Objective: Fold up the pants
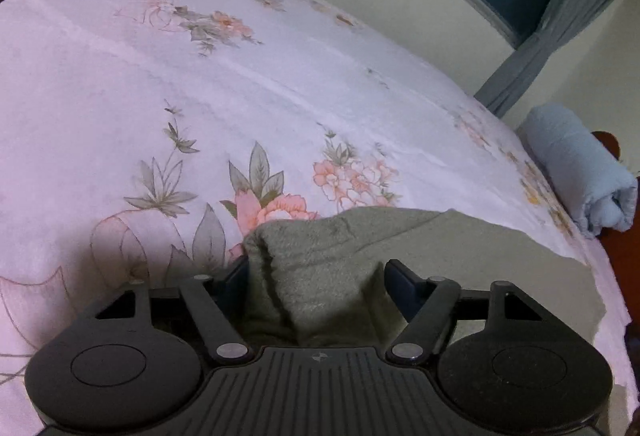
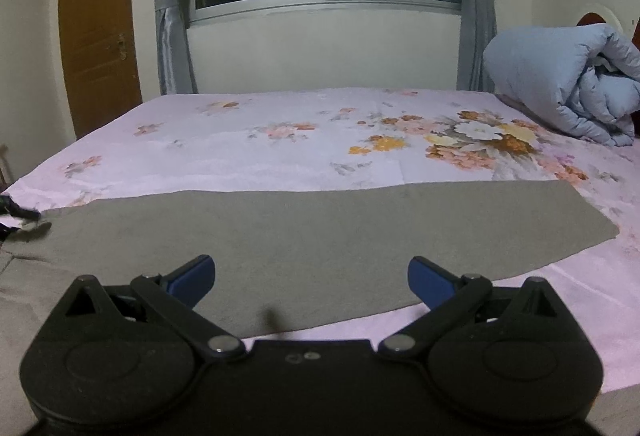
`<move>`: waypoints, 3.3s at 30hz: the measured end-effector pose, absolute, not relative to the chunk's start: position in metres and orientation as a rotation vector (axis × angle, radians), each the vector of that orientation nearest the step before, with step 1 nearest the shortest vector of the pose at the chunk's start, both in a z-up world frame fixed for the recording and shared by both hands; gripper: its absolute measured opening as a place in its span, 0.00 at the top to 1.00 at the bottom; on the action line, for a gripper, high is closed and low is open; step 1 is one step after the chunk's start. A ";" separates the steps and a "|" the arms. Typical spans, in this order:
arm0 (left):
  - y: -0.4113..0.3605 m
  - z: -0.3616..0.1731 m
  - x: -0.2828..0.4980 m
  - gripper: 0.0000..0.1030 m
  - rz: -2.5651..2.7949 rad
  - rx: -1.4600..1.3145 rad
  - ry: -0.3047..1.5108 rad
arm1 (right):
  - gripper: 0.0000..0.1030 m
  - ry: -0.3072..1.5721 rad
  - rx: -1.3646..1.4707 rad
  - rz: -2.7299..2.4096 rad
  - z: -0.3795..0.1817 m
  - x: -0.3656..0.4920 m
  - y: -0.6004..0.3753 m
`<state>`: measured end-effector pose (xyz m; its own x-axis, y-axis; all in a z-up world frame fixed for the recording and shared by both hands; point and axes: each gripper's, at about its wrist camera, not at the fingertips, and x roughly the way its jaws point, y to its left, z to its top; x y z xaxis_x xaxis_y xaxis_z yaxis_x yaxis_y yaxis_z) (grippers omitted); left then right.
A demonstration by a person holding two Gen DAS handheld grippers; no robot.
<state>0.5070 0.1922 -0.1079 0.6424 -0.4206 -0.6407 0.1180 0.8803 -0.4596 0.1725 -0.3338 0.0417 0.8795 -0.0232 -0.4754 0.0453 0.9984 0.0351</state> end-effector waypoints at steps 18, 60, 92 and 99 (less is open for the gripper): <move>0.183 -0.054 0.471 0.81 -0.309 -0.454 0.678 | 0.06 0.519 0.007 0.034 0.049 0.208 -0.368; 0.201 -0.016 0.434 0.81 -0.324 -0.473 0.611 | 1.00 0.666 -0.472 0.603 0.064 0.316 -0.392; 0.228 -0.057 0.209 0.34 -0.043 -0.725 0.801 | 1.00 0.716 -0.362 0.452 0.018 0.063 -0.341; 0.207 -0.059 0.224 0.64 0.001 -0.637 0.819 | 1.00 0.702 -0.337 0.438 0.012 0.048 -0.340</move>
<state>0.2239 0.2067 -0.0594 0.6935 -0.2377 -0.6801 -0.2388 0.8148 -0.5283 0.0483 -0.3395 0.0118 0.6799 0.2716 -0.6811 -0.4930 0.8569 -0.1504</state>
